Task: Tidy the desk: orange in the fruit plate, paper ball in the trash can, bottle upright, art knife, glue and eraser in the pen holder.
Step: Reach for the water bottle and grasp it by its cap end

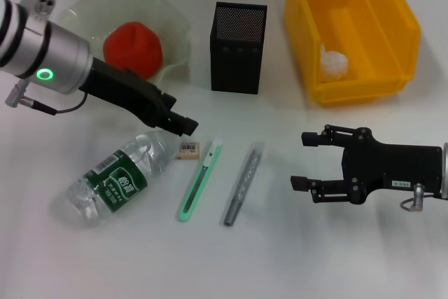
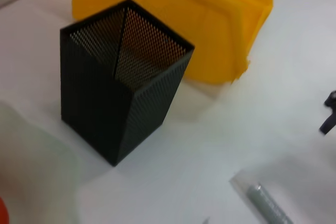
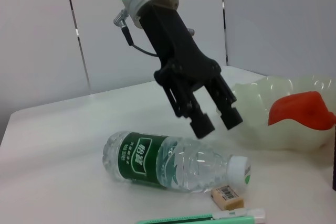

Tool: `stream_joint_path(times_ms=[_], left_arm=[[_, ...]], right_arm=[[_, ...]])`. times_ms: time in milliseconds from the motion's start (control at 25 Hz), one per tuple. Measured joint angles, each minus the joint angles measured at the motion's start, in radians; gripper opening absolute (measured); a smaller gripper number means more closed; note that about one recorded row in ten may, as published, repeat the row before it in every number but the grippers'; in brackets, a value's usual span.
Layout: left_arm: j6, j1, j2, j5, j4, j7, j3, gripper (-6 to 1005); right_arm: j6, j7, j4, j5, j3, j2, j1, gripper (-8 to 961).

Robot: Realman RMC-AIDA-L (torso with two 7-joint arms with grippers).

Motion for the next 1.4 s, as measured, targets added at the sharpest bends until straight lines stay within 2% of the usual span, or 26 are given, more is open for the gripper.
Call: stream_joint_path(times_ms=[400,1000,1400], left_arm=[[-0.073,-0.020,-0.002,0.053,-0.016,-0.064,0.097,704],[-0.202,-0.047,-0.006,0.061,-0.123,-0.066,0.211,704],[-0.242,-0.053,-0.007,0.085,-0.162,-0.065,0.232,705]], right_arm=[[-0.001,0.000,0.000,0.002,0.002,0.000,0.000,816],[-0.003,-0.003,0.000,0.002,0.002,0.000,0.005,816],[-0.004,-0.003,0.000,0.002,0.002,0.000,0.005,816]])
